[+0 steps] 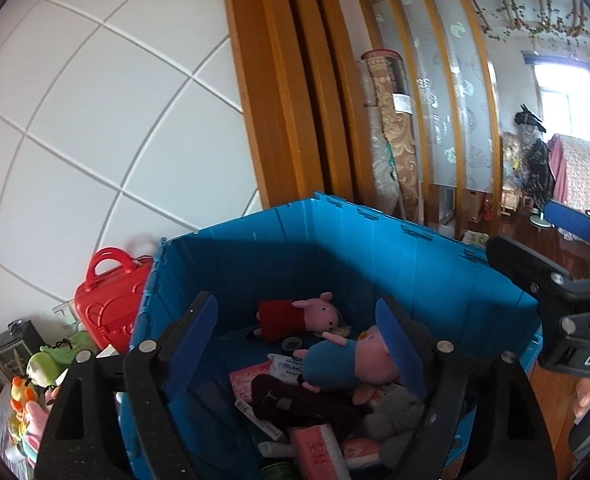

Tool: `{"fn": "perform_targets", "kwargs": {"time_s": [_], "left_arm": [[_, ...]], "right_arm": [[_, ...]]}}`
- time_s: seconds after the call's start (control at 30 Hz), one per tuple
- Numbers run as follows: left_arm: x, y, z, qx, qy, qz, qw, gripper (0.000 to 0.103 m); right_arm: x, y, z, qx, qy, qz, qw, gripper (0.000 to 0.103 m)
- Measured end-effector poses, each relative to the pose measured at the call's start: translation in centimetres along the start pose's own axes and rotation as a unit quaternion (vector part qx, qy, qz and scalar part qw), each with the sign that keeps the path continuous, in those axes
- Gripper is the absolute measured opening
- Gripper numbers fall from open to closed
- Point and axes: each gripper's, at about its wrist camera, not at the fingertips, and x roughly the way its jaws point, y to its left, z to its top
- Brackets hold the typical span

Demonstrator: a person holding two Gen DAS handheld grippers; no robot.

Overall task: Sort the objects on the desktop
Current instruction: 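Move both grippers back over the pile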

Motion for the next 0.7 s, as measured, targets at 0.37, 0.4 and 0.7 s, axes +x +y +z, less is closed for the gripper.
{"fn": "perform_targets", "kwargs": {"time_s": [0.37,0.4,0.7], "left_arm": [[-2.7,4.4,-1.0,-0.038,-0.021,0.066,0.9969,0.091],[-2.9,4.8,-1.2,-0.042,-0.023,0.074,0.9961,0.092],[-5.2,9.3,-2.8,-0.075,-0.032,0.127,0.9886,0.092]], "right_arm": [[0.4,2.6,-0.4,-0.017,-0.004,0.018,1.000,0.103],[0.5,2.8,-0.5,-0.018,-0.004,0.019,1.000,0.103],[1.4,5.4,-0.5,-0.004,0.008,0.035,0.999,0.103]]}}
